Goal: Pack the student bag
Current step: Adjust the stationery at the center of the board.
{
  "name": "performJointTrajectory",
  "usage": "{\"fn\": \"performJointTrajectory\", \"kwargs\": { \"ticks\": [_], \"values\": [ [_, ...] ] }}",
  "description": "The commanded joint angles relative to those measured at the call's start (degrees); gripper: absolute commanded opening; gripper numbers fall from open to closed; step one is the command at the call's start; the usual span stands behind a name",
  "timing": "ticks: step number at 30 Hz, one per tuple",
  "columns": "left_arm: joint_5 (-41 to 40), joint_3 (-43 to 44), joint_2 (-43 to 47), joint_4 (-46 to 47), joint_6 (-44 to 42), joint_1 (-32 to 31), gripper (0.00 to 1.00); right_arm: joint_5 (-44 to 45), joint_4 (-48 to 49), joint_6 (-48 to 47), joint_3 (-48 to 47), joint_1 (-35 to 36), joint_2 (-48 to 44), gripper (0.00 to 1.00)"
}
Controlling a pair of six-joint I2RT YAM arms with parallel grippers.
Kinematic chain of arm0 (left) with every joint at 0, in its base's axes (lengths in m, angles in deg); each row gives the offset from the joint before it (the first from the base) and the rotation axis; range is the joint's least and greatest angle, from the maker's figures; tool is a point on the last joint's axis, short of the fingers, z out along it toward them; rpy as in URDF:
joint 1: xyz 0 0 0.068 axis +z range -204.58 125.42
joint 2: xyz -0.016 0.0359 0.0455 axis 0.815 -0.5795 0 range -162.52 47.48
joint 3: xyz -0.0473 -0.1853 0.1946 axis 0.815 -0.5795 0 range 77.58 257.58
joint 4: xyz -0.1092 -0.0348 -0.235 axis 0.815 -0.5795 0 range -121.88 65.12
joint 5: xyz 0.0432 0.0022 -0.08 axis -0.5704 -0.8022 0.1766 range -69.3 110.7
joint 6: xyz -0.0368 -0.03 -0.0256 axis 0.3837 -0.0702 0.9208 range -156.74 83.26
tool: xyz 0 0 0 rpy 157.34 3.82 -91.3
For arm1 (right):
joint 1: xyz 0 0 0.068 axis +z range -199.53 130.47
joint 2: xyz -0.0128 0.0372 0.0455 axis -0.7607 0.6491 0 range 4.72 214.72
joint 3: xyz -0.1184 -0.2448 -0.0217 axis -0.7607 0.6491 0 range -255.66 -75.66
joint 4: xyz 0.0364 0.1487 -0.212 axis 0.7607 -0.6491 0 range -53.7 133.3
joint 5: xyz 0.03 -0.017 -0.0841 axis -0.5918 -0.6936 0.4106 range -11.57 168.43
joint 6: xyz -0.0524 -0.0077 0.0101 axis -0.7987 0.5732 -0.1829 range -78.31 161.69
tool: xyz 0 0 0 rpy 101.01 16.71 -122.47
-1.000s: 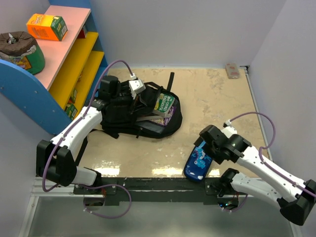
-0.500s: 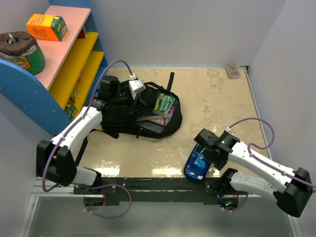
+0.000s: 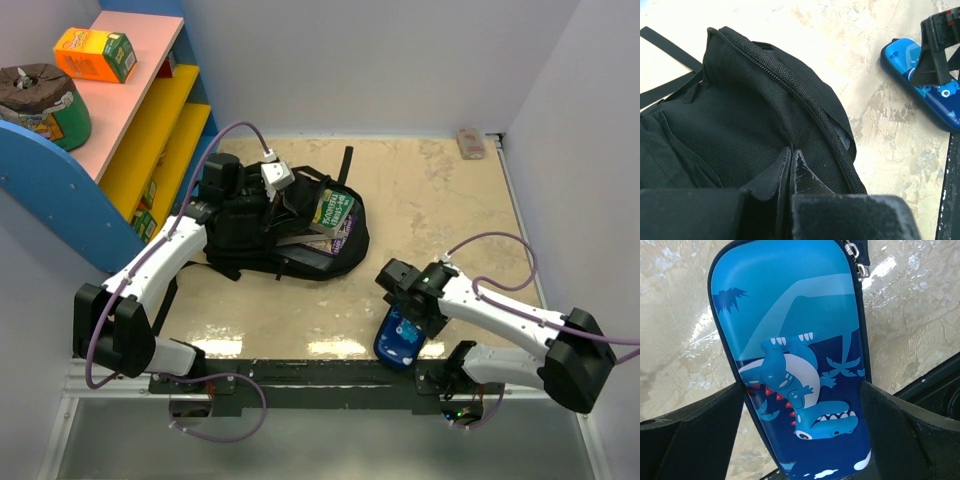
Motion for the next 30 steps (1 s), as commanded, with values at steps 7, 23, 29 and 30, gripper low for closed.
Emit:
{"fn": "performJointTrajectory", "kwargs": {
  "ticks": [7,23,29,30],
  "values": [
    [5.17,2.09,2.14,2.1,-0.08,0.06,0.0,-4.49,7.9,0.72,1.68,3.41,11.38,0.99],
    [4.29,2.17,1.96,1.22,-1.05,0.06,0.0,6.05,19.86,-16.76,-22.92,0.25,22.11,0.99],
    [4.12,1.38,1.96,2.1,-0.08,0.15,0.0,4.92,24.67,-22.9,-16.02,-2.39,15.0,0.99],
    [4.2,1.38,1.96,2.19,-0.08,0.15,0.0,3.78,26.44,-23.62,-14.15,-2.92,12.29,0.99]
  ]
}}
